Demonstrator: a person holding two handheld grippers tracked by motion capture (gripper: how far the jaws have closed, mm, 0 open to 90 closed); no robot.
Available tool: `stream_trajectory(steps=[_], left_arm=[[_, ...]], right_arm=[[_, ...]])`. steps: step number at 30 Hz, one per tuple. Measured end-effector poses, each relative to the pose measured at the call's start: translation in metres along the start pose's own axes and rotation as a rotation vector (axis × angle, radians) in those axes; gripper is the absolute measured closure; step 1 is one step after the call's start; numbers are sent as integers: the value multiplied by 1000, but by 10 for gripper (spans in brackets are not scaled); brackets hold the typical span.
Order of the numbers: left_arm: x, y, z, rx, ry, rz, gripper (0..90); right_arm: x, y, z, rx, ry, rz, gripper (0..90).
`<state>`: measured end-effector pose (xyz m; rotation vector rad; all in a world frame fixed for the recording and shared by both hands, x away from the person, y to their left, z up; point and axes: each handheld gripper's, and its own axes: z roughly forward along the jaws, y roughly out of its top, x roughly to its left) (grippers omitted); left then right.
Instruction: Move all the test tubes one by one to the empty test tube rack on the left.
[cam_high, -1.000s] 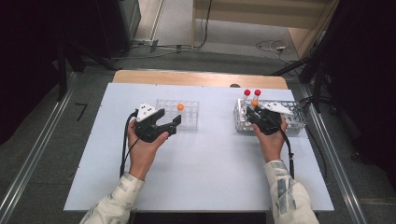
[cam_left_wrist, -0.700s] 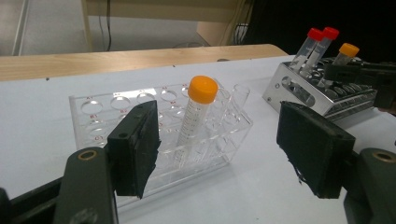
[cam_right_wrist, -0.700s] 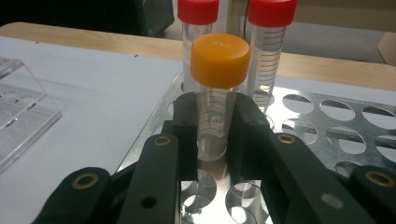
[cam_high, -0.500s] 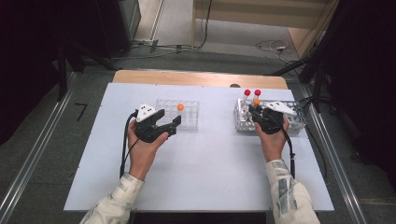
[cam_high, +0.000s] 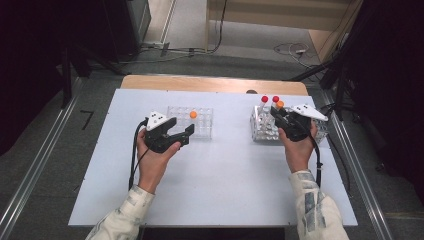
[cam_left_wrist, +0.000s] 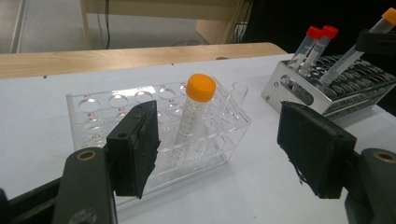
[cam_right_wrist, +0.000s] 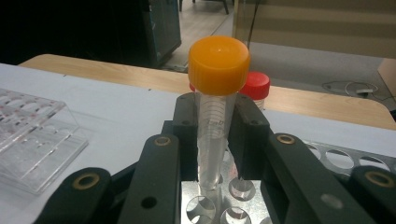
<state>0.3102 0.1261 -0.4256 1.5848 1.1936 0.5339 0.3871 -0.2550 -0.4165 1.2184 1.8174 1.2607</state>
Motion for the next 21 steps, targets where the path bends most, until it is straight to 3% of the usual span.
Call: stream_trajectory(steps=[6,11,21], left_arm=[[0,0,0,-3,1,-6,297],[-1,0,0,0,1,-5,296],[-2,1,0,-3,-2,-4,296]], right_arm=[[3,7,-13,-34,19,-10,712],[9,8,-18,-27,48,-25,712],[35,6,-21,-22,139,-57,712]])
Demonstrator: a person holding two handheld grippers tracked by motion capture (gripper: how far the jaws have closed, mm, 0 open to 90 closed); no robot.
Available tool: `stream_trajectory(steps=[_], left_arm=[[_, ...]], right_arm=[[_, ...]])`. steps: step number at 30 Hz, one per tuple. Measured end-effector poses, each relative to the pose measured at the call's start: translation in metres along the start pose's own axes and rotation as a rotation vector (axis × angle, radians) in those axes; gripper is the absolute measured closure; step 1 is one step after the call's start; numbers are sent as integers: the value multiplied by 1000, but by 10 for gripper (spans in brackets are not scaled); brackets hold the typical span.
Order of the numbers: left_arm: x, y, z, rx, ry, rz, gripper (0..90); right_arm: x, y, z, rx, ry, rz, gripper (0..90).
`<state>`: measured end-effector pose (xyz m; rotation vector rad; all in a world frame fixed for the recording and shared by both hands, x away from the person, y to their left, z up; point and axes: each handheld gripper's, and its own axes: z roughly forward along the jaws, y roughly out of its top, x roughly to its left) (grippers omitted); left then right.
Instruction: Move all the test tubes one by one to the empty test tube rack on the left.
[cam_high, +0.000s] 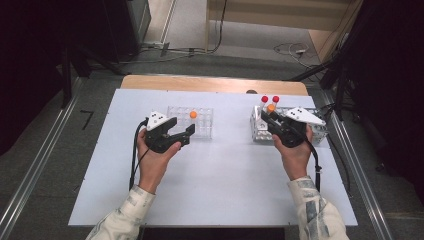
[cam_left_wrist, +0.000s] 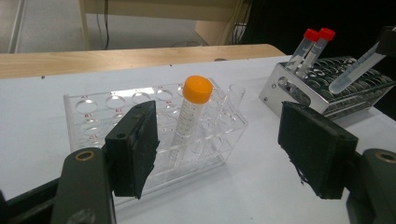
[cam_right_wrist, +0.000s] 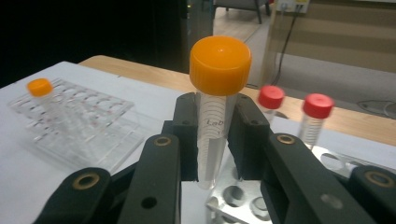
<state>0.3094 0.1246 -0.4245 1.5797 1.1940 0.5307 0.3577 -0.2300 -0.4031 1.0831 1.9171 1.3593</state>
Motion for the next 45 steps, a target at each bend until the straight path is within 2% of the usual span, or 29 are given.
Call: stream_trajectory(steps=[13,29,36,43,45], left_arm=[[-3,0,0,-1,-6,7,297],[-15,3,-1,0,-55,29,297],[-22,3,-1,6,-81,45,297],[-26,2,0,19,-93,70,301],[-28,1,2,23,-107,77,313]], right_arm=[[37,-14,17,44,103,-39,712],[95,-27,44,101,229,-96,713],[116,-30,55,120,264,-111,713],[131,-31,64,135,283,-126,713],[134,-31,66,138,289,-130,713]])
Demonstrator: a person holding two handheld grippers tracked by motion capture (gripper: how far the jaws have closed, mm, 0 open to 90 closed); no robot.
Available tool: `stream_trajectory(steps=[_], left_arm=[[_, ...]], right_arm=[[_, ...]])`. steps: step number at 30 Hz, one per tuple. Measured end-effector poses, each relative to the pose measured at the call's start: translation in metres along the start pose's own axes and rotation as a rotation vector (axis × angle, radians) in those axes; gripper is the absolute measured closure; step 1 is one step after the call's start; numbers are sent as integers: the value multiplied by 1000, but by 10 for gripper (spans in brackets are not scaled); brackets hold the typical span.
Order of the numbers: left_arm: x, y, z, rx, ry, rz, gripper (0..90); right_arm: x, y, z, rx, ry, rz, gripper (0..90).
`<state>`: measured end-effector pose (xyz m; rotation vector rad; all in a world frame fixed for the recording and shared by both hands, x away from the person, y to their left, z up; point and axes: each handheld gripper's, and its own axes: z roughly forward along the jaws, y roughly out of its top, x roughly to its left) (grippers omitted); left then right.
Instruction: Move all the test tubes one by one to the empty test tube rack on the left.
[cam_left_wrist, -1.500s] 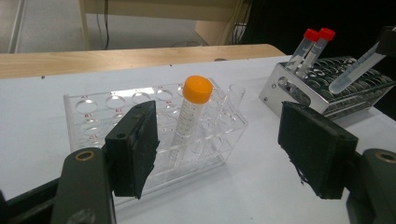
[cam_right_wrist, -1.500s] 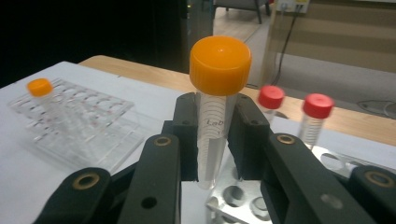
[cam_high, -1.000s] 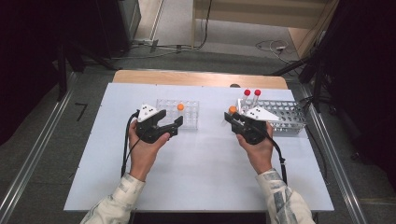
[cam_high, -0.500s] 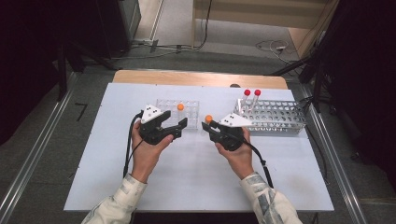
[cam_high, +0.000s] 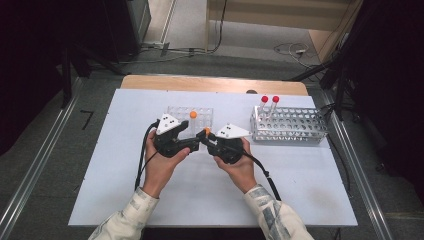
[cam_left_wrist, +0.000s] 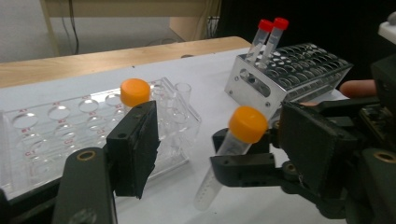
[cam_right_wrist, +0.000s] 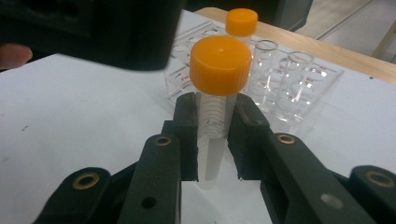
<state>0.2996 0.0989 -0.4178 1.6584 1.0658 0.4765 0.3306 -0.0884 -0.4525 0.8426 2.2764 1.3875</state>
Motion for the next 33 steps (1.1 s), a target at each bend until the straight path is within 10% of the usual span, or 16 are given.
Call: stream_trajectory(steps=[12,26,33], left_arm=[[-3,-3,4,37,-20,111,626],[-3,-4,4,35,-12,127,706],[0,-1,1,15,-10,108,708]], right_arm=[[11,3,6,4,22,-17,713],[12,5,5,-1,29,-25,704],[11,6,-1,-3,30,4,383]])
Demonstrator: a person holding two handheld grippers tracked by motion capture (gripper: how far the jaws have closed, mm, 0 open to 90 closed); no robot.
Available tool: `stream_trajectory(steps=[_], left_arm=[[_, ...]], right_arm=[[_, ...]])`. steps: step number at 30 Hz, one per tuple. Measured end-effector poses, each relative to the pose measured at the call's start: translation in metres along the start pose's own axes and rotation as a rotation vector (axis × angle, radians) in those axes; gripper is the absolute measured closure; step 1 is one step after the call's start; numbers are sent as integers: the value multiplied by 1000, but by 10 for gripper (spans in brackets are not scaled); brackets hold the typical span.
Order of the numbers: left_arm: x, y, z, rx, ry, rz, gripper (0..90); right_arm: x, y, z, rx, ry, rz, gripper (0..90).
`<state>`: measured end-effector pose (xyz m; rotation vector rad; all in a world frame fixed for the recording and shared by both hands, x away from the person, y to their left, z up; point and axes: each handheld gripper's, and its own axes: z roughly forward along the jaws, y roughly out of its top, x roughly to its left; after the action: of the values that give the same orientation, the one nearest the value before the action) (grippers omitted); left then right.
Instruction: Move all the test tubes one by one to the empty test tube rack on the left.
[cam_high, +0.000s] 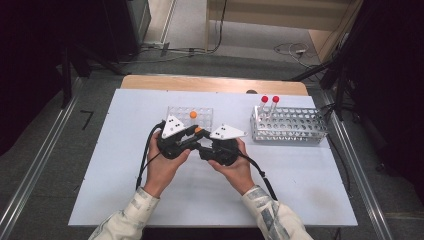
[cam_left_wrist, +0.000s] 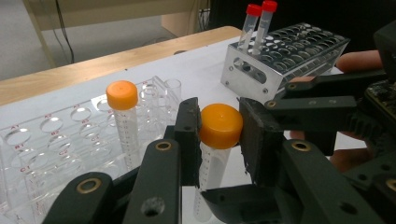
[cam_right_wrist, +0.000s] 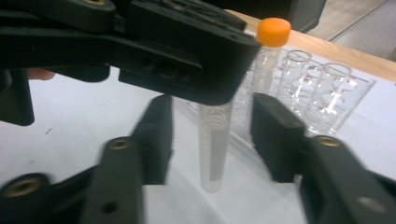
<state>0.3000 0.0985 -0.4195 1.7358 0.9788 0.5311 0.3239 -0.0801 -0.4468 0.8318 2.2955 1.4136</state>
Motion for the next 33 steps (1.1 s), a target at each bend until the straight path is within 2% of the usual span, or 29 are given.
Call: stream_trajectory(steps=[3,6,8,21,33], left_arm=[[2,2,-2,-9,2,-15,708],[4,4,-4,-14,15,-25,707],[6,7,-5,-18,23,-31,707],[24,26,-17,-46,94,-71,707],[43,46,-12,-67,139,-91,707]], right_arm=[[-3,0,-5,-3,-17,2,270],[-8,-2,-10,-3,-40,13,215],[-14,-3,-15,3,-39,31,214],[-41,-12,-49,-13,-116,55,212],[-55,-18,-61,-17,-141,79,222]])
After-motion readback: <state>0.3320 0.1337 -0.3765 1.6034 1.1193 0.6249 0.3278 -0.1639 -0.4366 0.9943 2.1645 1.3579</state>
